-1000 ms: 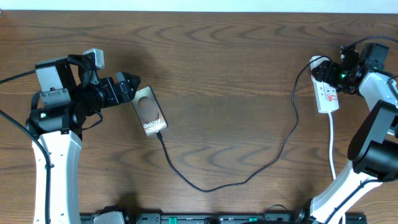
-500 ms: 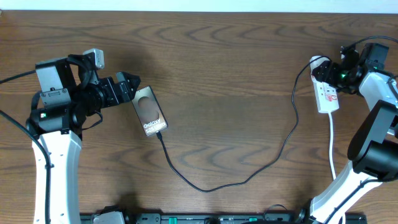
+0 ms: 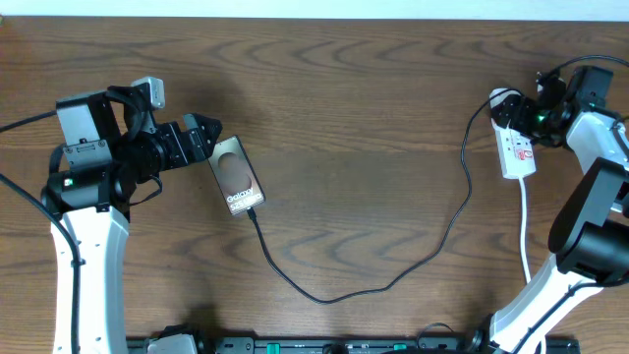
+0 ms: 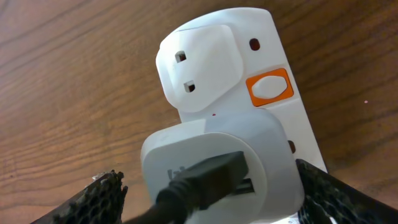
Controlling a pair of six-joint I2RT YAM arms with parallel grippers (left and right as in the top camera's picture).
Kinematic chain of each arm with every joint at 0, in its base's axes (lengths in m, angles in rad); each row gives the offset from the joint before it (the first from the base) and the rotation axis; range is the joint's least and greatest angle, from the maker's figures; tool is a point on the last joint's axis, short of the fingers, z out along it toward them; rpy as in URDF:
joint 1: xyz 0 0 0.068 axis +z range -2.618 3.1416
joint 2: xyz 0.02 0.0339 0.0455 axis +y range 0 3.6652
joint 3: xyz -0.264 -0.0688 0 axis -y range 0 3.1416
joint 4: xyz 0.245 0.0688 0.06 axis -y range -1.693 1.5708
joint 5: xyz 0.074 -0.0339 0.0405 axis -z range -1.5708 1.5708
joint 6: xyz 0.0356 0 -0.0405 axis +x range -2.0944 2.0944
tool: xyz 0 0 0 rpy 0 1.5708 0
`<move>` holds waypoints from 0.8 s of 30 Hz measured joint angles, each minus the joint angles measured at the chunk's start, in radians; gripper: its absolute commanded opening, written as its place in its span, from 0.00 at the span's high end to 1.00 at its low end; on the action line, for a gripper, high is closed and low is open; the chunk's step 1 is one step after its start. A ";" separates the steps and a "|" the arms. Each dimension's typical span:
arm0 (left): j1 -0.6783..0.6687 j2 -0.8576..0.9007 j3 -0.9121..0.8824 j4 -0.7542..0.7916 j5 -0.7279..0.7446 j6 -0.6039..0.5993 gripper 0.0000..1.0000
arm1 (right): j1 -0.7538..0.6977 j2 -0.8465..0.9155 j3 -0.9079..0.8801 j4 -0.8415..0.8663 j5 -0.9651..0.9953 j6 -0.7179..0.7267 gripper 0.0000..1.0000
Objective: Plug charger to phone and switch on socket
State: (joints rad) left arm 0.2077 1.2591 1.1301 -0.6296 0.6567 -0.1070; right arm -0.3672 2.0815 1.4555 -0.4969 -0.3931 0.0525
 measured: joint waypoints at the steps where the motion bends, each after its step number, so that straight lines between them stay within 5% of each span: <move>1: 0.000 0.000 0.000 0.000 0.000 0.000 0.06 | 0.002 0.000 0.003 -0.004 0.003 0.000 0.13; 24: 0.000 0.000 0.000 0.000 0.000 0.000 0.06 | 0.018 -0.021 0.063 -0.177 -0.001 -0.012 0.09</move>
State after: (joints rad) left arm 0.2077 1.2591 1.1301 -0.6296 0.6563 -0.1070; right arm -0.3492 2.0602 1.5181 -0.6735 -0.3939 0.0406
